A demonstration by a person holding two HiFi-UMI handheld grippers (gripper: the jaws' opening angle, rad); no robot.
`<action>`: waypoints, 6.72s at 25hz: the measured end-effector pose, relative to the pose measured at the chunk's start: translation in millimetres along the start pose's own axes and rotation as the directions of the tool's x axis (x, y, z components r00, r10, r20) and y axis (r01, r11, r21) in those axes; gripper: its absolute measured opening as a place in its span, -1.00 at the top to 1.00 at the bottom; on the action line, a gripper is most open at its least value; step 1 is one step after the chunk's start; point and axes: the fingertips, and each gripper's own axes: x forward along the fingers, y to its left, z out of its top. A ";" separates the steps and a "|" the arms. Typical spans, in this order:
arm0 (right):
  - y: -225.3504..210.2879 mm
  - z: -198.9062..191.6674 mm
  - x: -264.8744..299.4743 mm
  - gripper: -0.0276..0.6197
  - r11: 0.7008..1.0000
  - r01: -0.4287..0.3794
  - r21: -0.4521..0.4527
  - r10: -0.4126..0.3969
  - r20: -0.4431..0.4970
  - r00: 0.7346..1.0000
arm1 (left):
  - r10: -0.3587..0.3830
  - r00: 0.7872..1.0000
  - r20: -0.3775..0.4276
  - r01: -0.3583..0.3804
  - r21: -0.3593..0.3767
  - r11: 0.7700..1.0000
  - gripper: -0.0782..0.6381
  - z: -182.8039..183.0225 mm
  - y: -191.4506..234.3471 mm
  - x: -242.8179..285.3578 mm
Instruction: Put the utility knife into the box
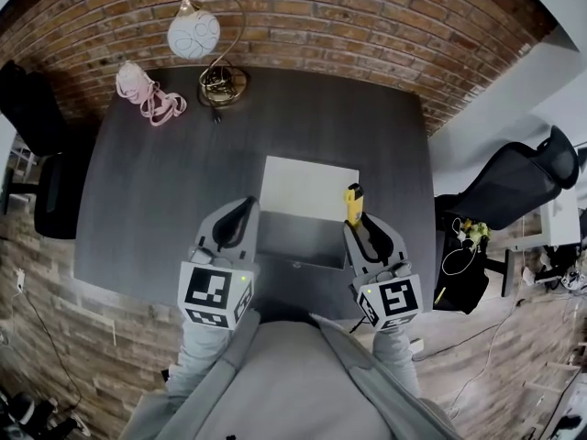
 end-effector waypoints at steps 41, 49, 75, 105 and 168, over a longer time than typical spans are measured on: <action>83.3 -172.2 81.4 0.53 0.821 -0.479 -0.312 0.235 -0.580 0.780 | -0.026 0.995 -0.099 0.019 -0.077 0.997 0.73 -64.0 13.5 -9.5; 86.2 -199.6 84.6 0.53 0.769 -0.556 -0.316 0.227 -0.678 0.699 | -0.017 0.994 -0.108 0.008 -0.088 0.996 0.73 -71.2 15.8 -14.5; 84.9 -222.5 94.0 0.53 0.718 -0.635 -0.284 0.220 -0.774 0.594 | 0.024 0.996 -0.087 -0.033 -0.099 0.995 0.73 -67.4 19.9 -22.2; 79.4 -196.5 87.7 0.47 0.811 -0.545 -0.211 0.271 -0.690 0.671 | 0.037 0.998 -0.047 -0.041 -0.075 0.996 0.73 -49.6 18.0 -24.4; -19.0 53.4 -40.1 0.86 0.977 -0.048 0.206 0.003 0.211 0.977 | -0.083 0.995 0.062 0.082 0.016 0.997 0.73 14.6 -27.9 -0.1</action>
